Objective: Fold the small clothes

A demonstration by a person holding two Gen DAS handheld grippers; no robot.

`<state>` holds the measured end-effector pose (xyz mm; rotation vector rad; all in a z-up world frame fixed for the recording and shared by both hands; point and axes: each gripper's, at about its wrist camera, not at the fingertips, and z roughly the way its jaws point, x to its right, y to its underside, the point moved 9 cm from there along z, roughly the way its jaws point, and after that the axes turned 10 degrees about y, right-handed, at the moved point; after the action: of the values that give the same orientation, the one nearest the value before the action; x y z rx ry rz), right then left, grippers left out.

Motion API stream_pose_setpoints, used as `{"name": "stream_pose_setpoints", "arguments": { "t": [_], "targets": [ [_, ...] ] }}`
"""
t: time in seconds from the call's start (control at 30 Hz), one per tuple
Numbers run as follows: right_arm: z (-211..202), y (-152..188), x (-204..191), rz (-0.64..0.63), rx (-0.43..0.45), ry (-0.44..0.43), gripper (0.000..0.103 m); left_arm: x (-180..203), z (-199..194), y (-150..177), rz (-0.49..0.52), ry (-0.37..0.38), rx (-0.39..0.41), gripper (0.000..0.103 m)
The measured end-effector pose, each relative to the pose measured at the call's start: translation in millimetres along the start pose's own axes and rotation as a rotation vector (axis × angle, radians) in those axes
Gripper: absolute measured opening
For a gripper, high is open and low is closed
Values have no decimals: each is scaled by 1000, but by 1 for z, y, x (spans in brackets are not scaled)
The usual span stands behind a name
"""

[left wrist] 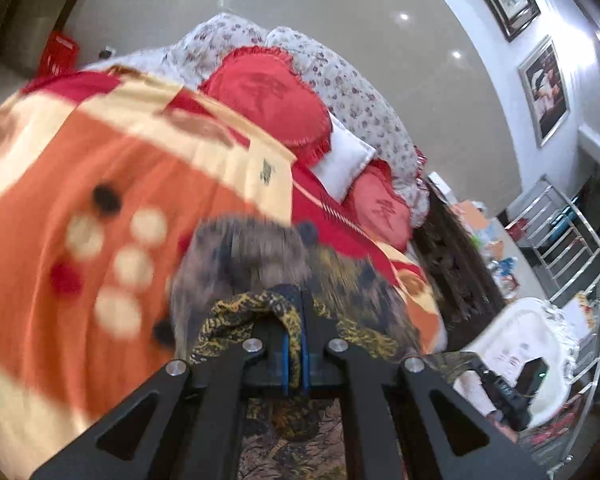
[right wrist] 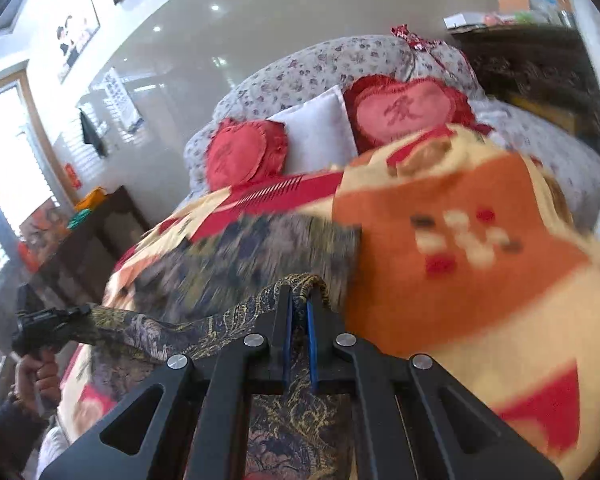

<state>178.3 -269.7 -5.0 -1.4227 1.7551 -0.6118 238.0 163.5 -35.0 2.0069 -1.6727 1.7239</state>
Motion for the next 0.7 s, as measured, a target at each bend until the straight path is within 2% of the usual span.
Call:
{"name": "stream_pose_setpoints", "arguments": {
  "t": [0.17,0.3,0.37,0.43,0.6,0.67,0.7],
  "targets": [
    [60,-45,2,51,-10,45,0,-18,52,-40,20,-88,15,4],
    [98,-59,1,73,-39,68,0,-39,87,-49,53,-156,-40,6],
    [119,-53,-1,125,-112,-18,0,-57,99,-47,18,-210,-97,10],
    [127,-44,1,133,-169,-17,0,-70,102,-51,-20,-209,-115,10],
    [102,-52,-3,145,-96,-109,0,-72,84,-64,-39,-161,-70,11],
    [91,-51,-13,90,-72,-119,0,-66,80,-63,3,-167,-50,18],
    [88,-48,-23,47,-72,-128,0,-65,77,-63,27,-190,-38,47]
  ]
}}
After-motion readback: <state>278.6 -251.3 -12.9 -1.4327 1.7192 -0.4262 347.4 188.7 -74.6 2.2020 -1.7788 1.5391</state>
